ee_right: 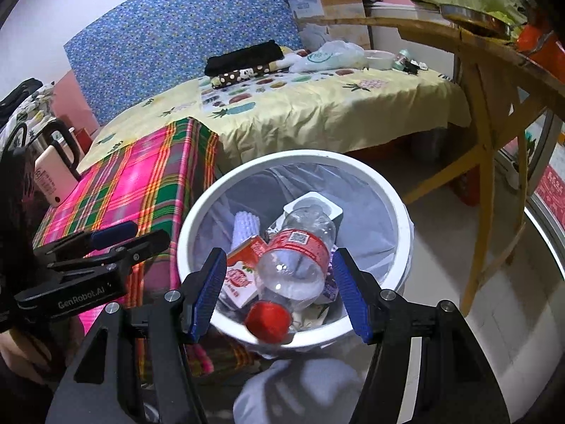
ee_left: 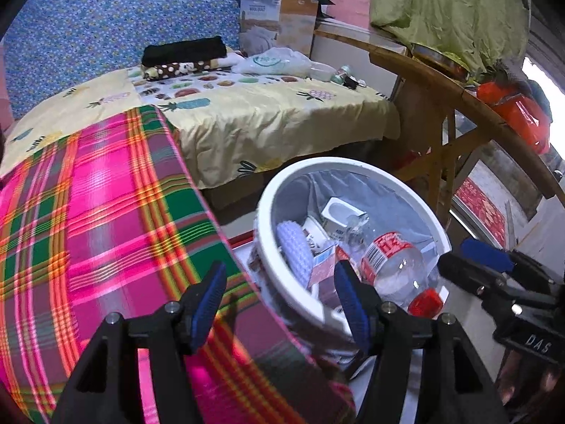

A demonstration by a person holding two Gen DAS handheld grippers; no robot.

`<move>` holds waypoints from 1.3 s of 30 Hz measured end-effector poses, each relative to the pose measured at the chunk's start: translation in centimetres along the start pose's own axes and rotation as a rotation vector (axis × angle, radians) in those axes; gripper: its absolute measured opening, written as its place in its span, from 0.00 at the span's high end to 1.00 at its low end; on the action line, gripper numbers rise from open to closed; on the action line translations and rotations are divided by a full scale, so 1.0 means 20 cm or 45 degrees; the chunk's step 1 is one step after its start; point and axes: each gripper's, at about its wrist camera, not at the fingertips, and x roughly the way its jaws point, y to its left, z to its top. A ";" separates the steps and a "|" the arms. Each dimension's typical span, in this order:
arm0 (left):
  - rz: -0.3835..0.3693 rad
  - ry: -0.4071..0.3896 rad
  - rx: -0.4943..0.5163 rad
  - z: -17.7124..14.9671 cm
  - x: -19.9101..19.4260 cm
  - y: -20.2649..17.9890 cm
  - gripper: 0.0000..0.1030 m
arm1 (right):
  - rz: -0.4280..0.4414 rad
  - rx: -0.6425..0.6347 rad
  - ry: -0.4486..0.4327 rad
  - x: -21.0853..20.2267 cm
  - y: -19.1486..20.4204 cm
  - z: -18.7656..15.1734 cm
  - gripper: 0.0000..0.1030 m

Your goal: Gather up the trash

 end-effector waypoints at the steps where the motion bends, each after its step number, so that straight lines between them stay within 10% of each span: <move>1: 0.009 -0.007 0.000 -0.01 -0.02 0.01 0.37 | 0.003 -0.004 -0.007 -0.01 0.01 0.00 0.38; 39: 0.374 -0.163 -0.211 -0.52 -0.61 0.36 0.37 | 0.187 -0.300 -0.084 -0.18 0.56 -0.25 0.38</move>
